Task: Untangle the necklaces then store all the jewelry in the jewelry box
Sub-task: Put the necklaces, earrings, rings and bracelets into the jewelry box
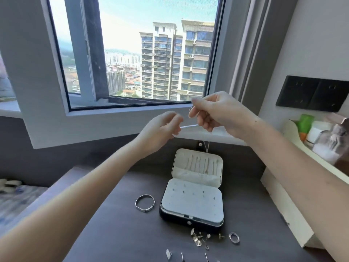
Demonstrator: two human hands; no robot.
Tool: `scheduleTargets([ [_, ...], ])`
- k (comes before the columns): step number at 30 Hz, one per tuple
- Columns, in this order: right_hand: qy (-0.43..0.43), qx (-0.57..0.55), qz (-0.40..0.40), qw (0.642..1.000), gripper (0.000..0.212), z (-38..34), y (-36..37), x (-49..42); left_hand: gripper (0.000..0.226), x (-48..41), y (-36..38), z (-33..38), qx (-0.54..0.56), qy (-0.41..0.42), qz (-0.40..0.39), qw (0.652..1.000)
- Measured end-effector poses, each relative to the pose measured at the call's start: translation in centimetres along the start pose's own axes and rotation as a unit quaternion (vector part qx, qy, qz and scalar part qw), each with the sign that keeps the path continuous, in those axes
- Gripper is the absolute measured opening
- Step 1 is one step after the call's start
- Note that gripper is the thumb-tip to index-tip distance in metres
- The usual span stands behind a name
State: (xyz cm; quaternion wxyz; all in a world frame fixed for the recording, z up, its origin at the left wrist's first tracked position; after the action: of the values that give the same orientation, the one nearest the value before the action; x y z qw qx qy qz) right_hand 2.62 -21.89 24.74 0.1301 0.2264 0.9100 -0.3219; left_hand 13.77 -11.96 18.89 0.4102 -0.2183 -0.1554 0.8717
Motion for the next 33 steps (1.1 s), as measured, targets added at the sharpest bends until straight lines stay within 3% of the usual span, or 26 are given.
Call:
scheduleTargets([
  [4,0.007,-0.003,0.014,1.000,0.038,1.2,-1.0,-1.4,0.013,-1.3,1.8,-4.3,-0.003,-0.053,-0.007,0.999],
  [10,0.038,-0.037,-0.115,0.992,0.042,3.2,-0.2,-1.4,0.025,-1.5,2.4,-3.8,0.257,-0.090,-0.086,0.958],
  [21,0.040,-0.055,-0.188,0.980,0.047,3.6,0.4,-0.5,0.022,-0.2,3.1,-0.6,0.303,-0.044,-0.172,0.936],
  [28,0.005,-0.115,-0.179,0.977,0.041,2.8,0.0,1.0,0.016,0.4,2.2,1.9,0.271,-0.009,-0.126,0.954],
  [33,-0.029,-0.289,-0.163,0.943,0.034,5.7,1.9,4.0,0.021,0.0,-0.2,4.5,0.407,-0.032,-0.083,0.909],
])
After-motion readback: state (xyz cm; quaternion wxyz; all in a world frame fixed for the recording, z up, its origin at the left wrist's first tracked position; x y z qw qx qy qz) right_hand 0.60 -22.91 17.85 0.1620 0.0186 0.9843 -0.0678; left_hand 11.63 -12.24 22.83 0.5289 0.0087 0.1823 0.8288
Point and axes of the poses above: each hand's wrist, its own x-axis away from the middle knuckle, its own y-axis out of the palm, z = x × y, the point moved 4 cm from there along -x, towards the middle knuckle, and after that the axes turned 11 degrees about -y, right-handed, at the moved point
